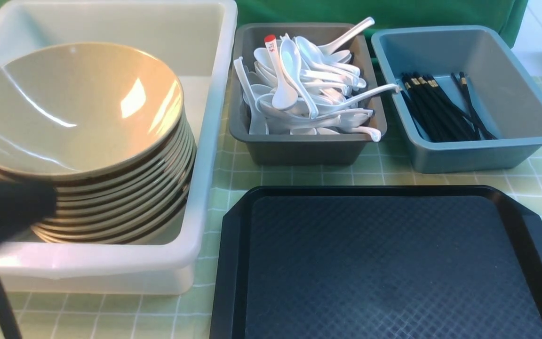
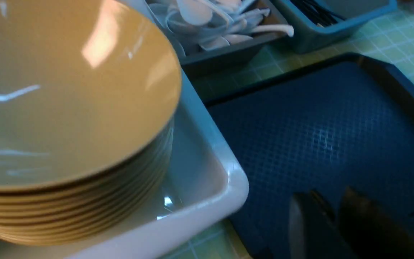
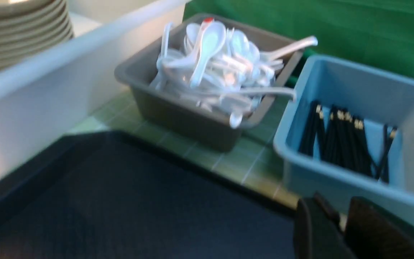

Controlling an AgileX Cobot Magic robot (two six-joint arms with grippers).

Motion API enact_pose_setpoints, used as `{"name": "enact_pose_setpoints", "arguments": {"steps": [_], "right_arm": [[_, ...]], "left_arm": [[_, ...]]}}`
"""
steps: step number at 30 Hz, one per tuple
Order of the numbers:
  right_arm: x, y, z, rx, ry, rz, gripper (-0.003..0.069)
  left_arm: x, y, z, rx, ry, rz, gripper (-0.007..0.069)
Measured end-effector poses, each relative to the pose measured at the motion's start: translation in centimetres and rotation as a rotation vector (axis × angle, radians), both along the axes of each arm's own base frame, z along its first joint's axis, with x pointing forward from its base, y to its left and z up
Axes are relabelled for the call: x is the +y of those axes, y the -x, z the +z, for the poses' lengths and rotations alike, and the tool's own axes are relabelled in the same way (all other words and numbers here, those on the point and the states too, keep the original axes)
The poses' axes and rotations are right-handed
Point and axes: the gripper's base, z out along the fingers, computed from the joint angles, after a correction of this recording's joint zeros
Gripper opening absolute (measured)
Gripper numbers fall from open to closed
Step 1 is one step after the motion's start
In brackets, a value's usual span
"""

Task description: On green table put chopsticks spoon bowls plates into blue grey white boxes.

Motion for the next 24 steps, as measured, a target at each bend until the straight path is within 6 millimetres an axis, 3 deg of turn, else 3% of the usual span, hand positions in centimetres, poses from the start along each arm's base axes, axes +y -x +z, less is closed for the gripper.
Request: {"name": "enact_pose_setpoints", "arguments": {"steps": [1,2,4,7,11,24], "right_arm": [[-0.1,0.8,-1.3,0.02,-0.019,0.0,0.0115],[-0.1,1.1,-1.7,0.021,-0.022,0.001,0.0097],[-0.2,1.5,-2.1,0.006,-0.038,-0.005,0.0048],[-0.3,1.7,-2.2,-0.025,-0.047,-0.019,0.0026],[-0.4,1.7,-2.1,-0.046,-0.053,-0.031,0.0024],[-0.4,1.7,-2.1,-0.047,-0.053,-0.032,0.0025]], "left_arm": [[-0.2,0.4,-3.1,0.0,0.037,-0.019,0.0013],[-0.3,0.5,-4.7,0.006,0.059,-0.023,0.0002],[-0.4,0.5,-7.1,-0.001,0.092,-0.019,-0.0002],[-0.4,0.2,-9.0,-0.083,0.125,-0.005,-0.0001],[-0.3,-0.1,-9.1,-0.212,0.18,0.01,-0.0001],[-0.3,-0.3,-9.0,-0.236,0.194,0.013,-0.0001]]}}
